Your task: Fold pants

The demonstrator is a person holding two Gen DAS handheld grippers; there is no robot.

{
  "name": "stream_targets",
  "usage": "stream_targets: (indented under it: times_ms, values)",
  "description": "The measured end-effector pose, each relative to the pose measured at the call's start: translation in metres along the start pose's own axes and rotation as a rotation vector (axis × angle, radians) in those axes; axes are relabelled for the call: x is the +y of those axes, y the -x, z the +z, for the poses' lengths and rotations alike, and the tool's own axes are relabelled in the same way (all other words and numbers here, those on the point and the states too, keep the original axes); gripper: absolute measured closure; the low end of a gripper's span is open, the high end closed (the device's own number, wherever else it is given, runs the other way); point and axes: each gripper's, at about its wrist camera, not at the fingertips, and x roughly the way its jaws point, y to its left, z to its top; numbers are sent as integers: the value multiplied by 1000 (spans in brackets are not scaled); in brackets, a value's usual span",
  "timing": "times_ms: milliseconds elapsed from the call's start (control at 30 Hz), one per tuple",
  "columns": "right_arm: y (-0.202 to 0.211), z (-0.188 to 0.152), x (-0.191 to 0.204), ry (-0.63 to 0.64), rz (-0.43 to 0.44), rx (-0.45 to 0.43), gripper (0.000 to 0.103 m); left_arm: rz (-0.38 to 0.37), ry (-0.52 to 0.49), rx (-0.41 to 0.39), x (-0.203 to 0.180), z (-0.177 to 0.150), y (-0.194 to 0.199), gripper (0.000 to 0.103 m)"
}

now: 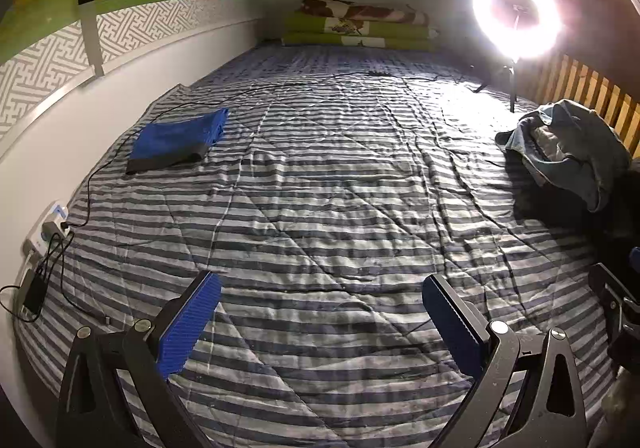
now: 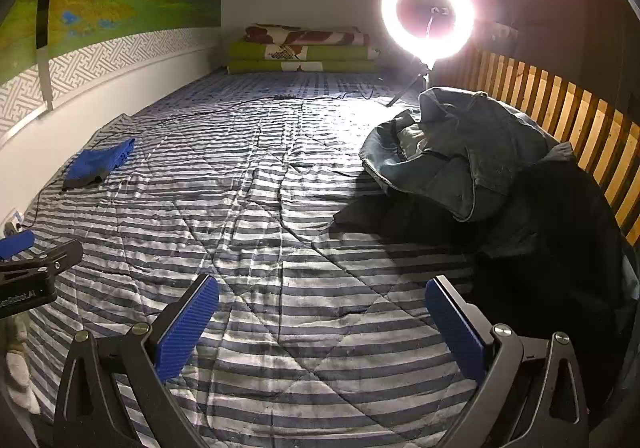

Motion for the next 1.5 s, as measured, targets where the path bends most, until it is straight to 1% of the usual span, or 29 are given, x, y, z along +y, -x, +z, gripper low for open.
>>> stream_targets:
  times_ms: [100, 200, 267, 333, 500, 633, 867, 1500]
  values:
    - [-4, 1, -3, -3, 14, -4, 1, -8, -3, -4, -1, 2, 0, 1]
    - [-7, 2, -10, -12, 32, -13, 1, -34, -3, -1, -2, 4, -3, 1]
    - [-7, 6, -17, -26, 41, -15, 1, -35, -3, 1, -3, 6, -5, 1]
    - [-9, 10, -25, -44, 30, -17, 2, -34, 6, 8, -3, 9, -9, 1]
    - [-17, 10, -37, -64, 0, 20, 2, -28, 28, 19, -4, 14, -15, 1]
    - [-16, 9, -36, -44, -15, 22, 2, -16, 8, 15, -9, 13, -14, 1]
    - [-11, 6, -29, -35, 12, 23, 2, -7, -7, 6, -11, 9, -11, 1]
    - [-13, 0, -13, -13, 28, 38, 2, 5, 5, -2, 2, 7, -6, 1]
